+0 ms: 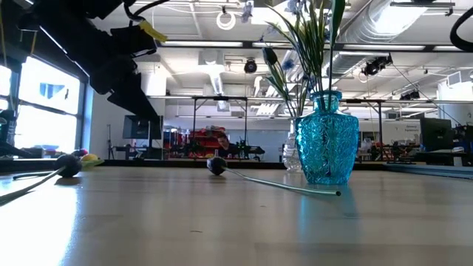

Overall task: Sort flowers into vase by color
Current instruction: Put the black tulip into the transparent flower vase

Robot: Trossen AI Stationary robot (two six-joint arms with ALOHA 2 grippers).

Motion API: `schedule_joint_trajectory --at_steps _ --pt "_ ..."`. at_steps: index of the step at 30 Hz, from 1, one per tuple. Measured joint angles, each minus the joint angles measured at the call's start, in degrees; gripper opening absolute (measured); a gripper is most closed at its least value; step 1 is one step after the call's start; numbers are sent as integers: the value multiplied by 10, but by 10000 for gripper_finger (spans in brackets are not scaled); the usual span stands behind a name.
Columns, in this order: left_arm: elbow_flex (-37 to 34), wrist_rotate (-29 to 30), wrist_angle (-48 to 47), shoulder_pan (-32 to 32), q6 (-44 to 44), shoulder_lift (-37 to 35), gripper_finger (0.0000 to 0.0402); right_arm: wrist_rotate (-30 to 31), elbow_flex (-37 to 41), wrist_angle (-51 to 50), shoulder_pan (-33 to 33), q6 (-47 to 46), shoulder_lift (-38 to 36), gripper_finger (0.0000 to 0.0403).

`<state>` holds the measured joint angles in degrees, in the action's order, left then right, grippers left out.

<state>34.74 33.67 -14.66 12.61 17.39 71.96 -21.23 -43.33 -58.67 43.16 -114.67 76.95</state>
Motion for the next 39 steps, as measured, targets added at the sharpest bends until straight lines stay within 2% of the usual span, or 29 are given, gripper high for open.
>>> schedule_joint_trajectory --at_steps 5,12,20,23,26,29,33,36,39 --pt "0 3 0 3 0 0 211 6 0 -40 0 0 0 202" --pt "0 3 0 3 0 0 211 44 0 -45 0 18 0 160" --pt "-2 11 5 3 3 0 211 96 0 -41 0 29 0 147" --pt "-27 57 75 3 26 0 211 103 0 -39 0 31 0 147" --pt "-61 81 206 -2 70 7 211 113 0 -34 0 31 0 147" --pt "-78 61 298 -15 93 28 211 126 0 -32 0 31 0 147" --pt "-48 24 312 -39 111 82 211 163 0 -12 0 44 0 147" --pt "-11 22 309 -48 99 140 211 220 0 31 0 64 0 147" --pt "28 30 309 -52 78 195 211 302 0 82 0 88 0 147"
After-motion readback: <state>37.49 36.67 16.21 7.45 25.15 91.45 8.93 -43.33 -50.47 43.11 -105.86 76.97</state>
